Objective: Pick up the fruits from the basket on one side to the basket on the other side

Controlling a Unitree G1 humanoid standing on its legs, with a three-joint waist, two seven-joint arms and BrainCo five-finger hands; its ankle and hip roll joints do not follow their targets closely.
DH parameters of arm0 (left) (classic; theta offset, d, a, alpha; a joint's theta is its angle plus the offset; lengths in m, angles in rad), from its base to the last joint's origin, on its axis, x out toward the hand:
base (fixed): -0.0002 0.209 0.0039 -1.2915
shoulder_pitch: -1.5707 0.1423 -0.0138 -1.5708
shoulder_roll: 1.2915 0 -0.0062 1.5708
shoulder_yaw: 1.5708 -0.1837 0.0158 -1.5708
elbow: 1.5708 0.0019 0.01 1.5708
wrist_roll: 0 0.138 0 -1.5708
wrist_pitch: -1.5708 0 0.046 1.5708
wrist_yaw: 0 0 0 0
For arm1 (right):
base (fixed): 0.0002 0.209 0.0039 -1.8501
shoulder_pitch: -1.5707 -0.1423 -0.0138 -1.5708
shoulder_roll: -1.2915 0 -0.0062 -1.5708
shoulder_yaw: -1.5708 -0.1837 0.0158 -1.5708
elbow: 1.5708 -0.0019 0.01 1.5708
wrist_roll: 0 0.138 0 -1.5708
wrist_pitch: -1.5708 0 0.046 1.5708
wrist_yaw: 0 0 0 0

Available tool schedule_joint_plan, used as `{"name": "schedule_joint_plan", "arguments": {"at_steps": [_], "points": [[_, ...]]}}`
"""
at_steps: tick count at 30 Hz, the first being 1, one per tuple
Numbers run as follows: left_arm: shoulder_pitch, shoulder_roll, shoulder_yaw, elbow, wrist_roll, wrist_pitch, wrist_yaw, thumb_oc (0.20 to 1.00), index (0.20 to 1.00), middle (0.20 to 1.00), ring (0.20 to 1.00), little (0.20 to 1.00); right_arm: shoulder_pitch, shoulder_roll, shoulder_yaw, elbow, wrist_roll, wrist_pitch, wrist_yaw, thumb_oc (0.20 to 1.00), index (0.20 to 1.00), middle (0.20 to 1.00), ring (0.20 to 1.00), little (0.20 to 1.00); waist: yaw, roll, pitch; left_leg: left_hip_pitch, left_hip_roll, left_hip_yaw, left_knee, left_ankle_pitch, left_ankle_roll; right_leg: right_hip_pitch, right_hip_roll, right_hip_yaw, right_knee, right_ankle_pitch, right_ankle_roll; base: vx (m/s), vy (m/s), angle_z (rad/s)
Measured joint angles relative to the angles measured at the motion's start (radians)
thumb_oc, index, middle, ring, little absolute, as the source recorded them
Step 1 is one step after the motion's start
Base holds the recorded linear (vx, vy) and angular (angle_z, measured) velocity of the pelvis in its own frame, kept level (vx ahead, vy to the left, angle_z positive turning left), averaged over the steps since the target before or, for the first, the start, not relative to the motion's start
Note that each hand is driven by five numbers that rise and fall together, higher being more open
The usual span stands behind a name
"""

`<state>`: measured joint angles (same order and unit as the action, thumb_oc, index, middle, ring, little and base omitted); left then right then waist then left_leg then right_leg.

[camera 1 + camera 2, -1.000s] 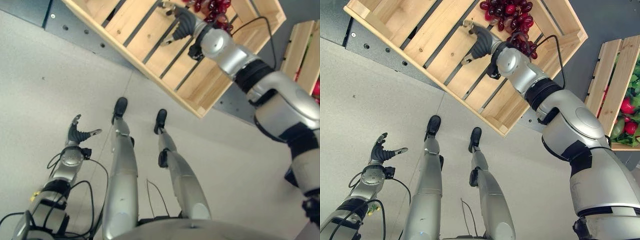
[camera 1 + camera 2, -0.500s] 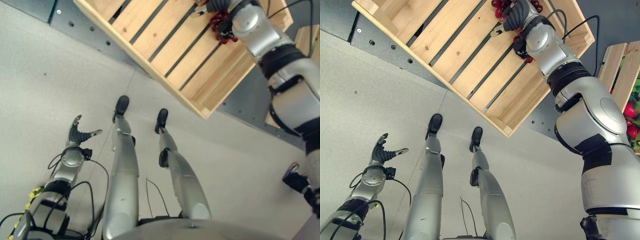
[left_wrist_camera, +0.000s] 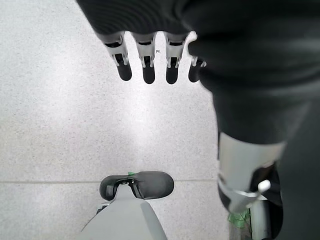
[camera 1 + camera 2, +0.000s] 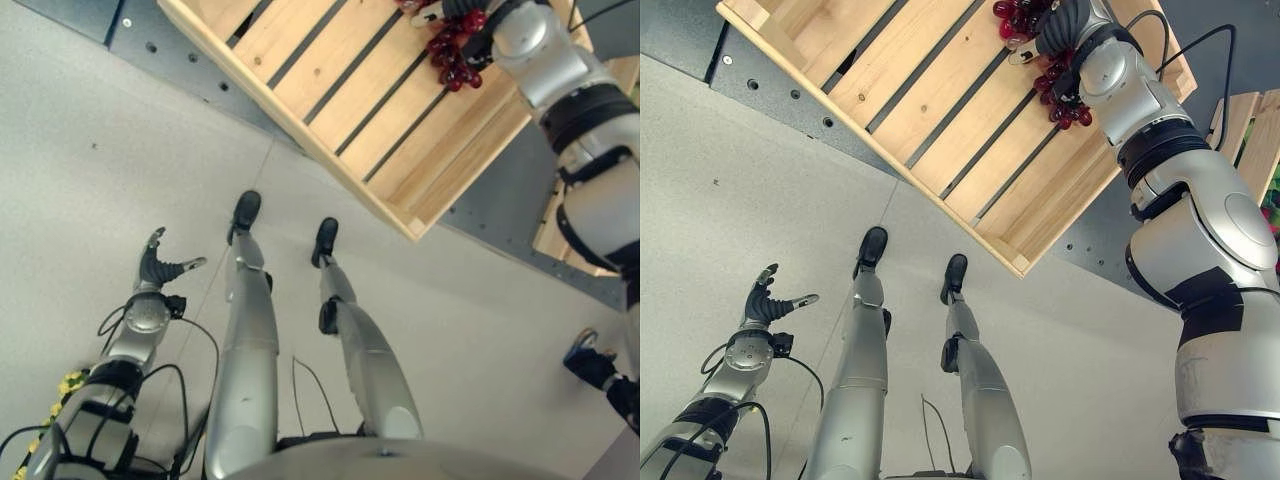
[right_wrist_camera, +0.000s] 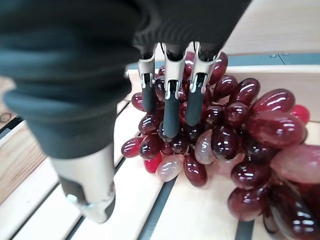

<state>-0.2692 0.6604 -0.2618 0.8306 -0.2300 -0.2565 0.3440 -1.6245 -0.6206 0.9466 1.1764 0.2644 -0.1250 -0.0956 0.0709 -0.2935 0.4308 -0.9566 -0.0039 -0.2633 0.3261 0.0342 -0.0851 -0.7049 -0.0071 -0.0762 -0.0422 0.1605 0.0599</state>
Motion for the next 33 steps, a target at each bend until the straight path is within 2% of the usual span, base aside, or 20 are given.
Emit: {"name": "schedule_joint_plan", "arguments": {"at_steps": [12,20,28,33], "points": [[0.005,0.017,-0.023,-0.017,0.0,0.007,0.0,1.0,1.0,1.0,1.0,1.0,-0.006,-0.001,-0.107,0.058,-0.017,0.002,-0.065,1.0,1.0,1.0,1.0,1.0,0.025,0.0,0.0,-0.047,-0.007,-0.009,0.001,0.007,0.001,-0.057,-0.008,0.0,0.022,-0.01,0.005,0.0,0.0,0.01],[0.006,0.023,-0.037,-0.027,0.0,0.009,0.0,1.0,1.0,1.0,1.0,1.0,-0.011,-0.084,-0.129,0.09,-0.012,0.011,-0.064,1.0,1.0,1.0,1.0,1.0,0.028,0.002,0.001,-0.057,-0.036,-0.025,-0.016,0.023,0.013,-0.102,-0.034,-0.017,0.113,-0.07,0.021,0.01,0.003,0.11],[0.005,0.058,-0.038,-0.035,0.001,0.012,0.0,1.0,1.0,1.0,1.0,1.0,-0.01,-0.164,-0.146,0.096,-0.006,0.023,-0.066,1.0,1.0,1.0,1.0,1.0,0.026,0.006,0.005,-0.058,-0.056,-0.026,-0.018,0.029,0.02,-0.099,-0.054,-0.017,0.126,-0.086,0.035,-0.01,-0.008,0.08],[0.005,0.068,-0.03,-0.039,0.001,0.015,0.0,1.0,1.0,1.0,1.0,1.0,-0.009,-0.177,-0.146,0.096,0.002,0.03,-0.065,1.0,1.0,1.0,1.0,1.0,0.022,0.008,0.006,-0.056,-0.055,-0.025,-0.01,0.03,0.022,-0.099,-0.053,-0.016,0.14,-0.087,0.035,0.0,0.0,0.0]]}}
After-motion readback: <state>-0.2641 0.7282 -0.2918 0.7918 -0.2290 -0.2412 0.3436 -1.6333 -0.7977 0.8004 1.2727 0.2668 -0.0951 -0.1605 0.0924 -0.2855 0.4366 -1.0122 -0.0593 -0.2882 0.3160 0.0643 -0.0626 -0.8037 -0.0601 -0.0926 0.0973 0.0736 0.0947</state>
